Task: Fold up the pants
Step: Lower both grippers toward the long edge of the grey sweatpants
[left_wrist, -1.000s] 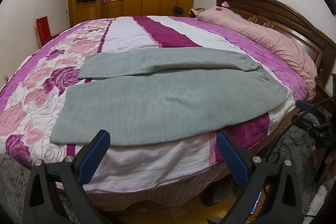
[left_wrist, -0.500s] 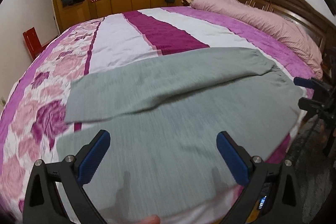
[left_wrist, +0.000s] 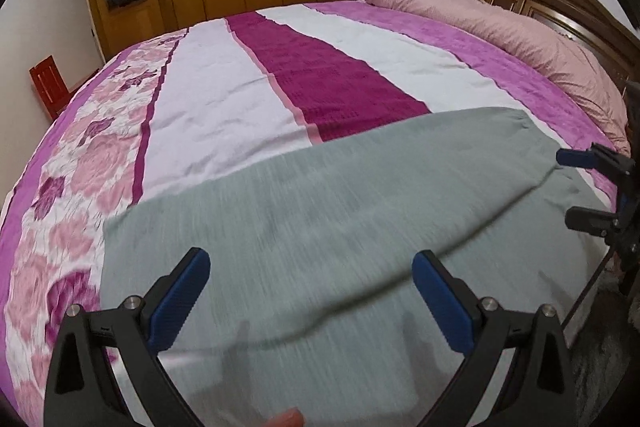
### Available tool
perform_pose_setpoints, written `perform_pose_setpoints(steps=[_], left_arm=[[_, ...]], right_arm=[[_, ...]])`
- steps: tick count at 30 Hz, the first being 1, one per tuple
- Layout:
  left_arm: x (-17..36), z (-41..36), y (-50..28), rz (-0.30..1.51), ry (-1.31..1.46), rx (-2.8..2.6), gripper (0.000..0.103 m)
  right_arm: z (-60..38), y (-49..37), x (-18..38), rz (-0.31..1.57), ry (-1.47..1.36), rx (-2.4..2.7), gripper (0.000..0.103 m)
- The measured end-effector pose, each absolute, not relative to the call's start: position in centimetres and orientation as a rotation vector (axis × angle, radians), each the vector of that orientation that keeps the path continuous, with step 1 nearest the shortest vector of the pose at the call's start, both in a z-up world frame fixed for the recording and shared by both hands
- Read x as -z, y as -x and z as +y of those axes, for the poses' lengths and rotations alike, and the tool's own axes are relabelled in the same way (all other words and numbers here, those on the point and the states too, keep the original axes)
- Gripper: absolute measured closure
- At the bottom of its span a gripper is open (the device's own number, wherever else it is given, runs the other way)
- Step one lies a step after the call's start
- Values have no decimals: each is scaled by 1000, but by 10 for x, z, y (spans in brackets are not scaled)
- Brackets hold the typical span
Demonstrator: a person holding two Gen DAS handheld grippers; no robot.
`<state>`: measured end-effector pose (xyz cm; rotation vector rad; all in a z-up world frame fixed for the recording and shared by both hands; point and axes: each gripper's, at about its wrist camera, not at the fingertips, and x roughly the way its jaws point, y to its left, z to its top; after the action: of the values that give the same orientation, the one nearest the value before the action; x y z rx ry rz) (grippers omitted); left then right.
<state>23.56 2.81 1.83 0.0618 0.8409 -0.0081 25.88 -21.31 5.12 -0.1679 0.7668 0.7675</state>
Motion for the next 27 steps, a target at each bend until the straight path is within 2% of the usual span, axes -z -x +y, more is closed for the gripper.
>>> perform_pose_setpoints(steps=[10,24,25,27], left_arm=[[-6,49,-302,882,-114,60,0],[23,42,-377,926,-292,368,0],[24,40,-378,925,-300,382,2],[30,39,-385,934,-309,425,15]], right_arm=[[-177,-329,-51,777,336,-862,2],[-117,-411,-13,932,494,-1071,2],[-114,-416,-7,943,518,-1072,2],[-112,-422,2,960,550,-1076,2]])
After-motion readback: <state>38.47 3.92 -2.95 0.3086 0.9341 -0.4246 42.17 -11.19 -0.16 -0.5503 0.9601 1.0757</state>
